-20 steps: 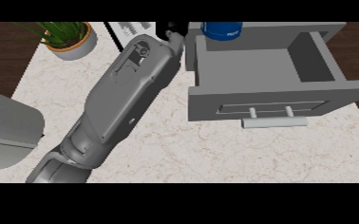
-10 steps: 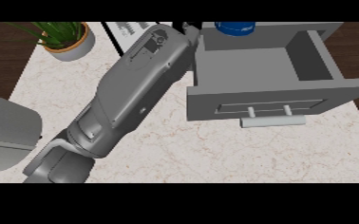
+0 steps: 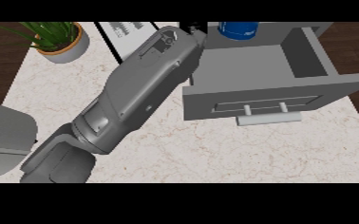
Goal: Pick up the can, place it into the drawer and close the drawer
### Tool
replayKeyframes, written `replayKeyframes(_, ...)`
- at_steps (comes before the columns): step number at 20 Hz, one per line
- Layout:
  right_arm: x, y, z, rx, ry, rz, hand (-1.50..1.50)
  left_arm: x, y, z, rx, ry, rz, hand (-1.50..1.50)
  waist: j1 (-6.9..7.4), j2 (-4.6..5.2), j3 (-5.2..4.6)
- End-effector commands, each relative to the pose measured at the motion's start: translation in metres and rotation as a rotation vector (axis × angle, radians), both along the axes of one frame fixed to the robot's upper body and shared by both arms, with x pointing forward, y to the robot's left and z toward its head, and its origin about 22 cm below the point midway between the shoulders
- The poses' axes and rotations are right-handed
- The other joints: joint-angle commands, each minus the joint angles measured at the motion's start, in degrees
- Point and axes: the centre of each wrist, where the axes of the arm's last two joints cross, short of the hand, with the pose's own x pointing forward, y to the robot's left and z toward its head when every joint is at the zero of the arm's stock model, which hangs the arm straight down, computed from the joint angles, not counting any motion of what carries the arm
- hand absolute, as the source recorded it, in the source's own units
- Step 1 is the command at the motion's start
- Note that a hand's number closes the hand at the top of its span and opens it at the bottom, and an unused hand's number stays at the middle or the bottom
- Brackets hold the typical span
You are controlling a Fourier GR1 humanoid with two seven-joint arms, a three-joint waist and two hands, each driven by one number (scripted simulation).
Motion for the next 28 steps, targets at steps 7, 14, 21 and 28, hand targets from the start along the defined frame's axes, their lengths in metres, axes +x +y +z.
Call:
replayKeyframes(7, 0.008, -0.007, 0.004, -0.014, 0.002, -0.001, -1.50, 0.008, -0.001, -0.010, 0.081, 0.040, 0.028, -1.50, -0.49, 0.27, 0.04)
replayKeyframes(14, 0.001, -0.006, 0.005, -0.013, 0.000, 0.010, -1.50, 0.001, -0.005, -0.023, 0.103, 0.043, 0.128, -1.50, -1.19, 0.07, 0.05)
replayKeyframes(21, 0.007, 0.004, 0.012, -0.024, -0.002, 0.001, -1.50, 0.003, 0.005, -0.042, 0.081, 0.029, 0.128, -1.50, -0.55, 0.26, -0.02)
replayKeyframes(28, 0.006, 0.016, 0.041, -0.214, -0.136, 0.006, -1.50, 0.004, 0.001, -0.034, 0.058, 0.020, 0.141, -1.50, -1.65, 0.70, -0.03)
